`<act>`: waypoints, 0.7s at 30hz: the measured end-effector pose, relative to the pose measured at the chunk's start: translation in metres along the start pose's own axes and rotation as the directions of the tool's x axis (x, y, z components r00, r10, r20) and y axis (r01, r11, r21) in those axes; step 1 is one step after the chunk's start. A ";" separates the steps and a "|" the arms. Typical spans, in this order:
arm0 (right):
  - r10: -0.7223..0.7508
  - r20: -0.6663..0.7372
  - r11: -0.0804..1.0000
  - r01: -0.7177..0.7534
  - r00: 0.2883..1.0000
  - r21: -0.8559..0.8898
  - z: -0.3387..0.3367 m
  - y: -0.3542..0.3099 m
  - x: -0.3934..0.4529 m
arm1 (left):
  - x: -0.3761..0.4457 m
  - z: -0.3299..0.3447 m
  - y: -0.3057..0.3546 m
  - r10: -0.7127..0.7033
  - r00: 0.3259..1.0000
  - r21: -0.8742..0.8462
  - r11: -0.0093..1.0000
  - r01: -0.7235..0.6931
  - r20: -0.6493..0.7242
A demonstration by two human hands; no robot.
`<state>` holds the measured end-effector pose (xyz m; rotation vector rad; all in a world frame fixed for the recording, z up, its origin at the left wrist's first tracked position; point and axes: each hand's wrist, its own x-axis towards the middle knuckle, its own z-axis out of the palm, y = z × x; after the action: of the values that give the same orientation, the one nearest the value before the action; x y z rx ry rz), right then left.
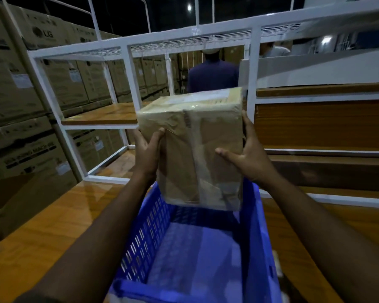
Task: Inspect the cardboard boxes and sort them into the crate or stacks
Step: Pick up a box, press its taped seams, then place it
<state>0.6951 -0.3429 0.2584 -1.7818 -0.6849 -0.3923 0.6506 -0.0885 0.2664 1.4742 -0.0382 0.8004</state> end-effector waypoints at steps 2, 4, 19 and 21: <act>0.073 -0.014 0.997 -0.073 0.997 -0.005 0.005 0.019 -0.011 | -0.006 0.003 -0.015 -0.040 0.999 0.027 0.999 0.039 0.028; 0.128 -0.025 0.992 -0.128 0.991 -0.019 0.011 0.038 -0.022 | -0.013 0.004 -0.031 -0.119 0.992 0.009 0.993 0.119 0.037; 0.334 -0.220 0.830 -0.397 0.916 -0.391 0.026 0.084 -0.033 | -0.005 0.016 -0.086 -0.359 0.932 0.087 0.932 0.353 0.057; 0.327 -0.224 0.817 -0.394 0.918 -0.421 0.029 0.082 -0.028 | -0.002 0.016 -0.086 -0.345 0.937 0.076 0.937 0.342 0.044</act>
<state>0.7225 -0.3394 0.1712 -2.2554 -0.1353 -0.4386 0.6990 -0.0948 0.1941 1.5133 0.2017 0.4781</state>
